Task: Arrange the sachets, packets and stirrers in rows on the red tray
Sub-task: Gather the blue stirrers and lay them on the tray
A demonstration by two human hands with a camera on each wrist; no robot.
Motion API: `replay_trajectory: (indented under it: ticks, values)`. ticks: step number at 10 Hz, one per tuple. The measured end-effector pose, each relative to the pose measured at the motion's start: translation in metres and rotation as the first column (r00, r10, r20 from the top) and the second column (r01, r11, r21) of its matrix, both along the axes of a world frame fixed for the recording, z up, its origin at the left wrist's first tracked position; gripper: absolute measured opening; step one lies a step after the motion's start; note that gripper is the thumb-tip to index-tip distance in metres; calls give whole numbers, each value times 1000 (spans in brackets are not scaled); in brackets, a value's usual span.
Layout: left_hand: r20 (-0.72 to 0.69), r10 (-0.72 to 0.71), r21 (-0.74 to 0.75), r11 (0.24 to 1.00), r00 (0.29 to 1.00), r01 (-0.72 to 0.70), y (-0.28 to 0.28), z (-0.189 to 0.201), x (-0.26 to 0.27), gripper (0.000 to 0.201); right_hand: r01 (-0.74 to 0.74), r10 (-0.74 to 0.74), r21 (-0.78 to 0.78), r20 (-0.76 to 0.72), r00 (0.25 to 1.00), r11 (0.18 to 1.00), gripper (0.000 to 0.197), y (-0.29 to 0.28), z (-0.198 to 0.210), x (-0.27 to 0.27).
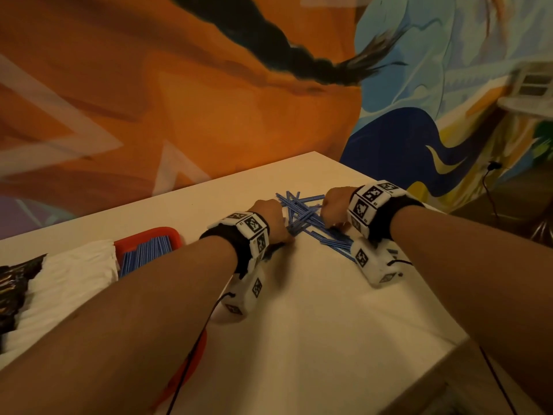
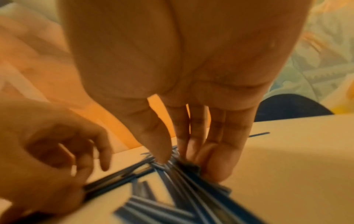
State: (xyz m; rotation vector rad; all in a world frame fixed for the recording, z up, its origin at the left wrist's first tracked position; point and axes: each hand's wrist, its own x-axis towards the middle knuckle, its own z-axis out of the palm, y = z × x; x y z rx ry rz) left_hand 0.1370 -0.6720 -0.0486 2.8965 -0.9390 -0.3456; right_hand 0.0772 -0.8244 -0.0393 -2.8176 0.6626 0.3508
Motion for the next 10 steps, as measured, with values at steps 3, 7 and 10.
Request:
replay_trajectory:
  ticks: [3,7,10]
  values:
    - [-130,126,-108,984,984,-140,1,6,-13,23,71,-89,198,80,993,978,21,9,7,-28]
    - [-279,197,-138,960,940,-243,-1,16,-26,63,-114,125,63,-208,970,991,43,28,15,-58]
    - [-295,179,-119,968,939,-222,4,12,-22,56,-30,28,227,8,1000,974,25,57,-7,-45]
